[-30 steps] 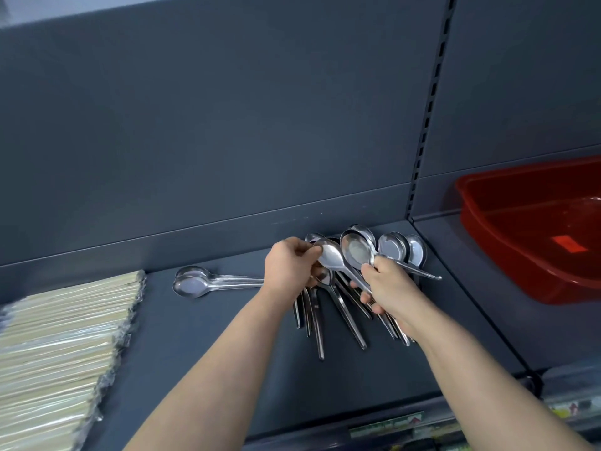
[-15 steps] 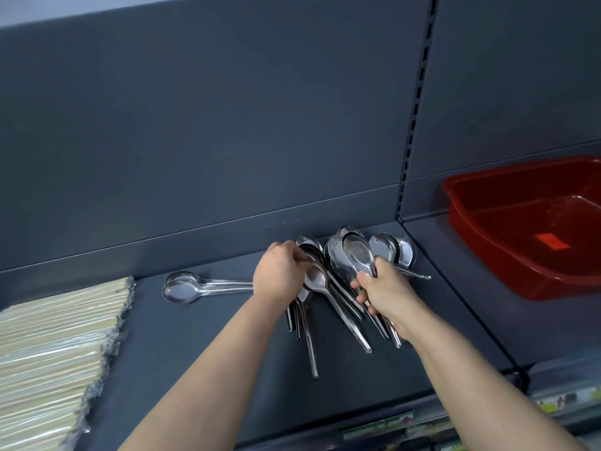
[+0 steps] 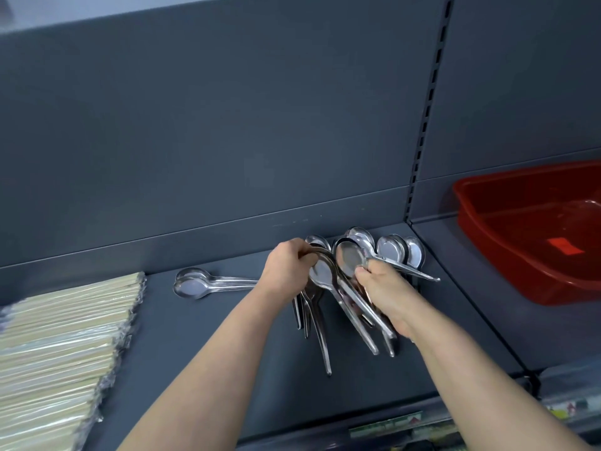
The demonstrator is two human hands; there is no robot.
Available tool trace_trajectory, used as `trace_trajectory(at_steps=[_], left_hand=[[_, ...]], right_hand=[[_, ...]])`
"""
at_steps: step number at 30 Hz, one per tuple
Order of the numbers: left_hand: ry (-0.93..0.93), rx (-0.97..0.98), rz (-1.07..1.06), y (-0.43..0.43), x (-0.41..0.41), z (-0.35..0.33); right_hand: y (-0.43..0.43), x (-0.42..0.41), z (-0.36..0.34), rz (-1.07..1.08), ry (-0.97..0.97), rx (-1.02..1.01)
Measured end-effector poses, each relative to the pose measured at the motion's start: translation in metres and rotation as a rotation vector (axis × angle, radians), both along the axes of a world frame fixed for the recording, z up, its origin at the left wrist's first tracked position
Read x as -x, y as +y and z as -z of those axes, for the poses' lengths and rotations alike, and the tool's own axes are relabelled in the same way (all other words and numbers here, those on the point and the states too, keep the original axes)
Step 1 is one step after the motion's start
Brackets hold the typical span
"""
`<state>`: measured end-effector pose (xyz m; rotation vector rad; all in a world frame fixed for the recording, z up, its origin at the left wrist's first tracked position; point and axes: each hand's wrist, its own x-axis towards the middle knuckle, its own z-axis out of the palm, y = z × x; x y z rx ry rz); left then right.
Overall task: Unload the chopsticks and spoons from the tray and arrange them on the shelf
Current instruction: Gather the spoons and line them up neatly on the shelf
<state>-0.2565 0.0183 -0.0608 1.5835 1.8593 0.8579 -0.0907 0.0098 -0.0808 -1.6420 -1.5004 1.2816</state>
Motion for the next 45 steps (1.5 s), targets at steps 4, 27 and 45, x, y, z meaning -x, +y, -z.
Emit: trace_trajectory(at_steps=[4,27,45], left_hand=[[-0.063,0.008,0.025,-0.006,0.000,-0.006],[-0.031,-0.060,-0.147,-0.056,0.097,-0.001],[0.092,-0.073,-0.475,-0.067,0.184,0.043]], right_hand=[[0.003,0.002,-0.006,0.033,-0.085,-0.004],[-0.022,0.105,-0.024,-0.478,-0.326,-0.114],[-0.021,0.196,0.023,-0.384,-0.940,-0.820]])
